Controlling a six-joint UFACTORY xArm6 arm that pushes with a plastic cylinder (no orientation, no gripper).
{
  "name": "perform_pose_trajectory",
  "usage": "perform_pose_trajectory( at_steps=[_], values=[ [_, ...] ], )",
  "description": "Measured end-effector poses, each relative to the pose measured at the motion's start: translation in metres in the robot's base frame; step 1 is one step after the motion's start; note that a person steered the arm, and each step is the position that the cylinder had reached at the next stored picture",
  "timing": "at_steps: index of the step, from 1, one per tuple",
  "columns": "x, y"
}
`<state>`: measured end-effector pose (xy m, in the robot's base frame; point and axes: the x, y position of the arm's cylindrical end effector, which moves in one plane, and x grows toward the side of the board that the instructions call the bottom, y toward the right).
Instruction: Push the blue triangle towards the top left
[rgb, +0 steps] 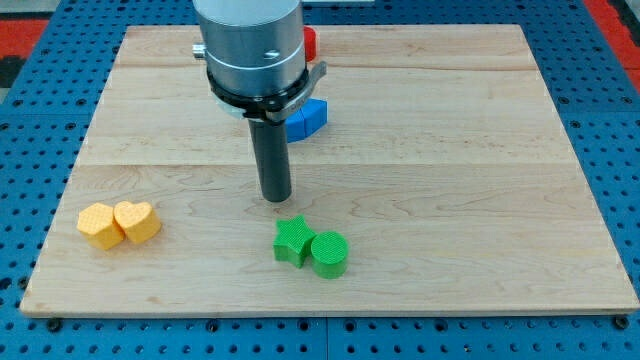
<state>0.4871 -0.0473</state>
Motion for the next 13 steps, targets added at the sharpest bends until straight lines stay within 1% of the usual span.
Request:
perform_pose_trajectory(
  at_steps=[2,4,6,7,8,9,10,12,13],
  values=[
    [0.0,0.059],
    [-0.006,0.094],
    [-0.049,0.101],
    [-0.033,0.086],
    [0.005,0.086],
    [-0.016,0.093],
    [-0.084,0.081],
    [-0.139,-0.017],
    [-0.171,-0.017]
  ],
)
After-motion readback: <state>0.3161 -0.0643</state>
